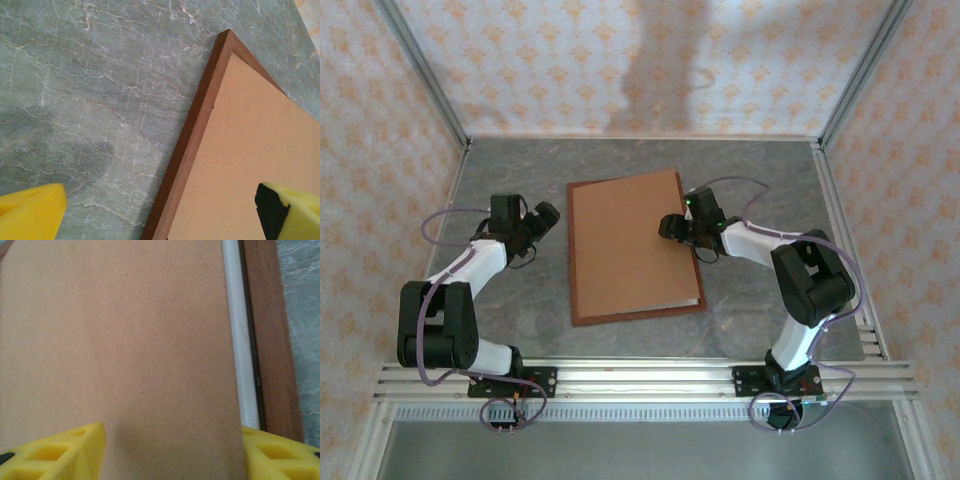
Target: Put the photo into the frame
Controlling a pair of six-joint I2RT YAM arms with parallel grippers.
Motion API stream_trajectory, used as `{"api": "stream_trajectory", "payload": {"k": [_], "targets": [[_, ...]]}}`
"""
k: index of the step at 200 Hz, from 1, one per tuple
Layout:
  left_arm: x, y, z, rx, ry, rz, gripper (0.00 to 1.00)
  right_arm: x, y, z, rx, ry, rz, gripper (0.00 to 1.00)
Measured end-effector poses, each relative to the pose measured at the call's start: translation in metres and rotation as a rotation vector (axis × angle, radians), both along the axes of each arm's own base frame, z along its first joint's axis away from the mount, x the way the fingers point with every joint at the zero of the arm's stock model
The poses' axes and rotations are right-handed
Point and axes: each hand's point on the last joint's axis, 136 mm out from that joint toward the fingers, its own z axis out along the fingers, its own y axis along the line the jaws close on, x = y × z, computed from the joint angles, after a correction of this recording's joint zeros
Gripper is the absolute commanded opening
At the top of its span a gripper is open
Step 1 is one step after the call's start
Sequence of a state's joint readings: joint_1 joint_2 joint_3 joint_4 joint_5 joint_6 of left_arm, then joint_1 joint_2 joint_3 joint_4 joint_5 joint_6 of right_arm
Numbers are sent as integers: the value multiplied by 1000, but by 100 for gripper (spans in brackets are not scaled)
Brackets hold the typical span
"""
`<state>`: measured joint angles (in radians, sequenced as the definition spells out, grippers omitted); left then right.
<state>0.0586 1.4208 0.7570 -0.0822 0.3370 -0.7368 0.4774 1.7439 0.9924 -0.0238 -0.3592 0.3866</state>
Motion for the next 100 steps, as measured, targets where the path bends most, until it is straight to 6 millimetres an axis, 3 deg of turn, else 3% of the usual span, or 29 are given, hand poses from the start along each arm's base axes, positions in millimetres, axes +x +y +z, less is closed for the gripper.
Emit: {"api": "stream_trajectory", "payload": {"k": [100], "targets": [[1,0,-2,1,4,0,98,0,-12,-5,-99,33,-11,63]]}}
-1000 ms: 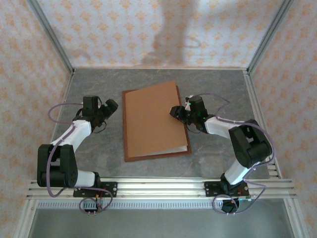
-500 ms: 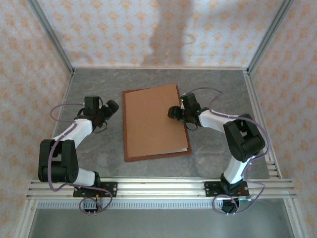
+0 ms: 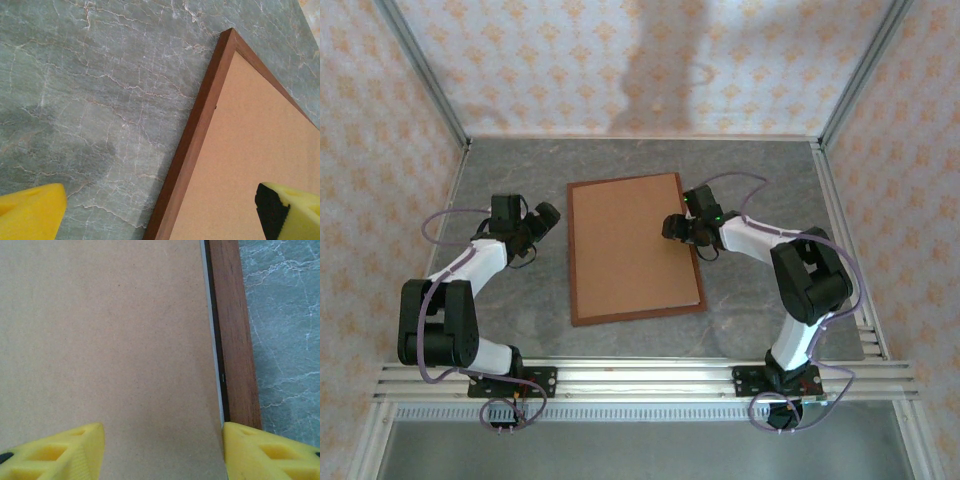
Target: Put the photo into the frame
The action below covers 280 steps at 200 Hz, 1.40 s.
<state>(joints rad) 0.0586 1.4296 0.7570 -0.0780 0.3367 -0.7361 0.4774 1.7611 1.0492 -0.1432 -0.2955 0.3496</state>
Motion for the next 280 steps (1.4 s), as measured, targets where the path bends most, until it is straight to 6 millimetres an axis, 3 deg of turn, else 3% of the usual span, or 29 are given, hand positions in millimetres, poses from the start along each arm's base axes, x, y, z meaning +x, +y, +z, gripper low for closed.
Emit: {"api": "stream_trajectory", "payload": {"k": [95,169,207,252,280], "targets": [[0,-11,0,1,0,-29,98,0,0,6,-16,18,10,64],[-2,-33,-6,8,16,-89,98,12,-12,25,-115,-5,-6,74],[8,-46,-13,41,39,-137,96,39,-13,26,-88,-9,-43,81],[38,-59,-17,81,56,-203,95,71,-26,9,-52,22,-102,83],[50,-70,-25,96,72,-242,95,82,-19,1,-27,35,-95,83]]}}
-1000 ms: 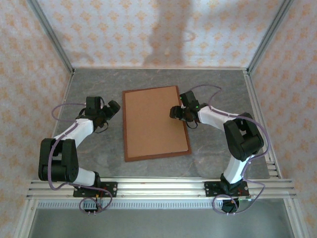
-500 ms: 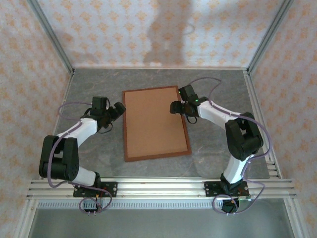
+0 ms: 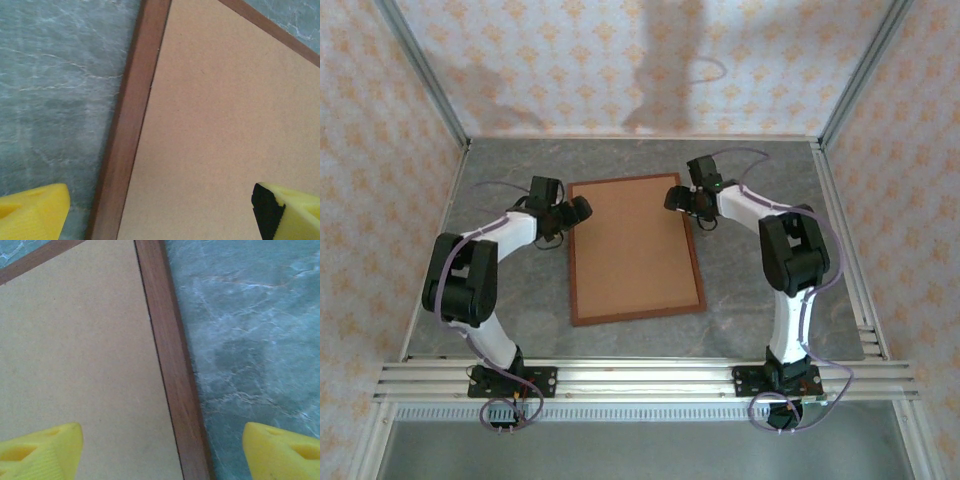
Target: Put the photo into the frame
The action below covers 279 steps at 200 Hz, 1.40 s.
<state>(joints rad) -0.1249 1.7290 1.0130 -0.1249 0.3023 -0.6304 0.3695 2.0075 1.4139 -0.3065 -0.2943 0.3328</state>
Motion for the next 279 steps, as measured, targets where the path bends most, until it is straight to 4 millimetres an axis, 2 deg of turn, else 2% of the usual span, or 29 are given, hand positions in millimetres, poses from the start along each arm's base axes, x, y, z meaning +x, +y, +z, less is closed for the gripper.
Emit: {"api": "stream_trajectory", "payload": {"k": [41,81,114,144,159,175,197,213,230,242,259,279], "targets": [[2,-9,-17,8,50,-31,95,-4,10,-13,43,47,30,83],[-10,-24,-18,-17,53,-65,94,-7,16,-15,68,71,50,82],[-36,-35,-15,-69,54,-74,93,7,18,-11,60,70,57,81],[-68,-55,-13,-127,71,-107,93,26,18,-9,31,64,70,82],[-84,-64,-9,-146,71,-135,93,38,21,-3,11,49,85,82],[-89,-68,3,-131,44,-161,94,49,22,9,-22,17,98,82],[-75,-55,27,-15,-52,-175,95,53,14,23,-83,-18,99,83],[-53,-48,45,73,-124,-198,95,39,3,25,-121,-11,95,84],[-22,-47,58,145,-175,-245,94,6,-12,26,-151,25,94,85],[7,-49,60,189,-192,-282,93,-23,-25,30,-166,45,91,86],[36,-52,52,229,-194,-336,93,-62,-43,45,-183,46,80,86],[57,-58,32,252,-160,-408,93,-95,-60,66,-192,13,65,86]]}}
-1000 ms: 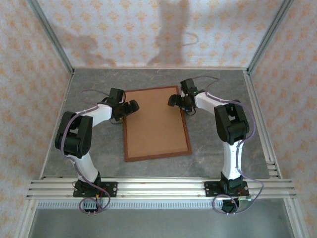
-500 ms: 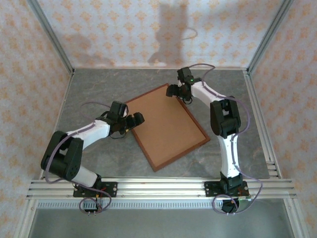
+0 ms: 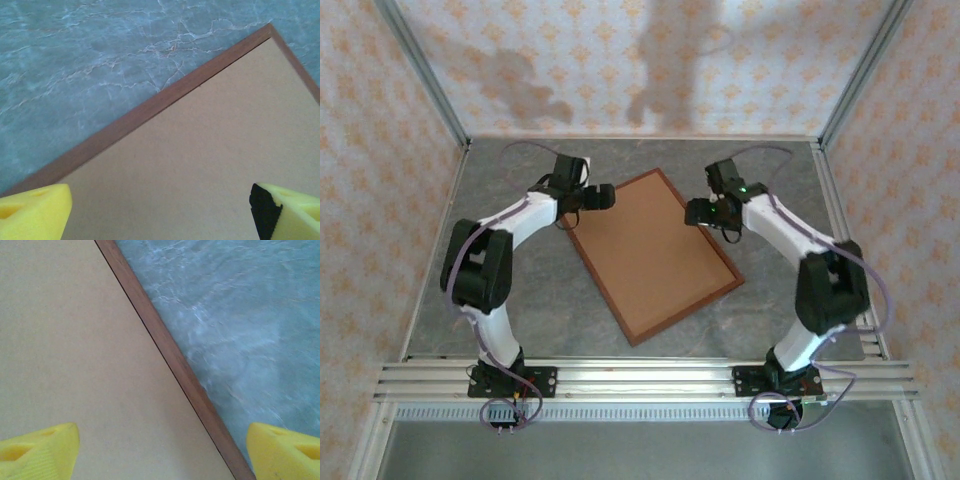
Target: Put the photo into the frame
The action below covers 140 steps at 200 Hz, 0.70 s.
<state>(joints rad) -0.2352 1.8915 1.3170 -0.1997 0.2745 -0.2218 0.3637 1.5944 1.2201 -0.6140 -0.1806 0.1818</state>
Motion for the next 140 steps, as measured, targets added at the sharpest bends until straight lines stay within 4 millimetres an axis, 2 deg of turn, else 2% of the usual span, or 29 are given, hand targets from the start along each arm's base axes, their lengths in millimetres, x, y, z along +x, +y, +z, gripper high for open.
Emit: {"api": "stream_trajectory", "payload": {"k": [21,47,84,140], "targets": [[19,-11,-17,20,37,-72,92,-23,-13,12,-12,-27,-11,86],[35,-21,-29,38,71,-137,92,-38,-23,6,-40,-5,-21,86],[47,-28,-36,53,108,-196,92,-44,-25,-2,-53,23,-21,86],[44,-35,-45,54,157,-243,92,-44,-25,-4,-55,29,-21,86]]}}
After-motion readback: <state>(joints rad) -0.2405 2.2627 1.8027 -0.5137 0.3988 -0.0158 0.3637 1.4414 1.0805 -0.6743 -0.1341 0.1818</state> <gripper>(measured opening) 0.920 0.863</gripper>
